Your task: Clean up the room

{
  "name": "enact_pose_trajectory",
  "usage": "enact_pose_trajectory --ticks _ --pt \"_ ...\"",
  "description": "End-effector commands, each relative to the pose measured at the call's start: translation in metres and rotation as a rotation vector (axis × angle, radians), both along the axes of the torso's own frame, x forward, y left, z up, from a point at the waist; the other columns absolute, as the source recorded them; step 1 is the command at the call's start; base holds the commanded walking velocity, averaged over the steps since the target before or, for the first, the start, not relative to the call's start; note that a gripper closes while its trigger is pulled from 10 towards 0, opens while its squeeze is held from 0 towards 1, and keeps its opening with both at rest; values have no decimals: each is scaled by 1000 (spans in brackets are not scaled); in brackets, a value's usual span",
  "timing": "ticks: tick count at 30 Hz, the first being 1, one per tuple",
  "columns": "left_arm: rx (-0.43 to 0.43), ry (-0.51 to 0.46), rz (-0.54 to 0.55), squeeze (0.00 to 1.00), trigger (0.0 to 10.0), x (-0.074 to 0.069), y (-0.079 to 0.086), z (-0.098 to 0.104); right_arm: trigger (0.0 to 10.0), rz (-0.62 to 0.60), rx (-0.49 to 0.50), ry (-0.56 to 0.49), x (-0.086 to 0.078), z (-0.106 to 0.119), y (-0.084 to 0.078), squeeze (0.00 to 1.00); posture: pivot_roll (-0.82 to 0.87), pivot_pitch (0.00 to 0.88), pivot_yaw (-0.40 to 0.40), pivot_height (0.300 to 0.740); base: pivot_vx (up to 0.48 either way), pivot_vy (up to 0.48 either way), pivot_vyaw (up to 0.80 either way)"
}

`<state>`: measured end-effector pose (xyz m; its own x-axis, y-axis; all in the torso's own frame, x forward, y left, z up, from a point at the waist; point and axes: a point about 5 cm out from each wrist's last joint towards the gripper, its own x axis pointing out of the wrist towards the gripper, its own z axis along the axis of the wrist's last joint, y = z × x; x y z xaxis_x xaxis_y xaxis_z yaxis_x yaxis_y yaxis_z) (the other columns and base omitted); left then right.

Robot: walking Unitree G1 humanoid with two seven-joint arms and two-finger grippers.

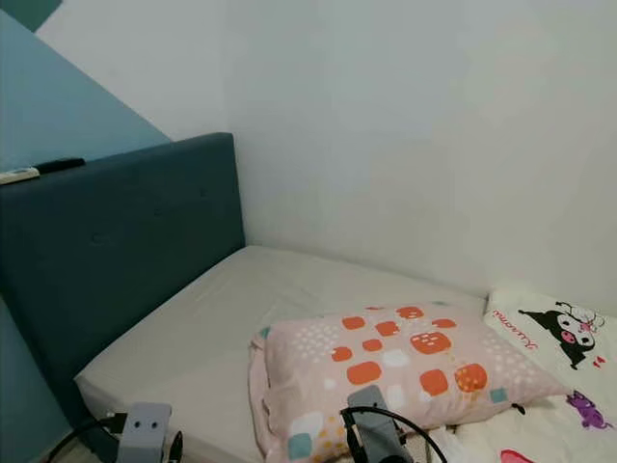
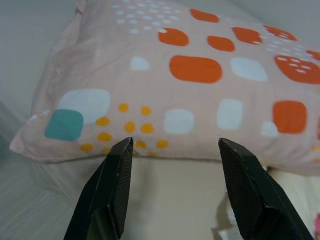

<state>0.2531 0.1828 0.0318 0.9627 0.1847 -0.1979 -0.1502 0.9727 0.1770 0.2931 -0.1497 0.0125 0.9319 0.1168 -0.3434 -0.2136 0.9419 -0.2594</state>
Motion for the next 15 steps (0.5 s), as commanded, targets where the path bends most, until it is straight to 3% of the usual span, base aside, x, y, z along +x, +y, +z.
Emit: enact_pose_trajectory --ticks 1,11,15 --pt "17 3 -6 0 10000 -1 -1 0 10000 -12 9 12 -3 -3 -2 0 -30 27 -49 740 0 -480 0" --pt "8 1 1 0 10000 1 -1 1 10000 -20 11 10 -3 -3 -3 0 -34 29 -44 740 0 -480 0" --pt "-2 15 11 0 10000 1 -1 -1 10000 -22 9 11 -4 -3 -4 0 -36 29 -43 740 0 -184 0"
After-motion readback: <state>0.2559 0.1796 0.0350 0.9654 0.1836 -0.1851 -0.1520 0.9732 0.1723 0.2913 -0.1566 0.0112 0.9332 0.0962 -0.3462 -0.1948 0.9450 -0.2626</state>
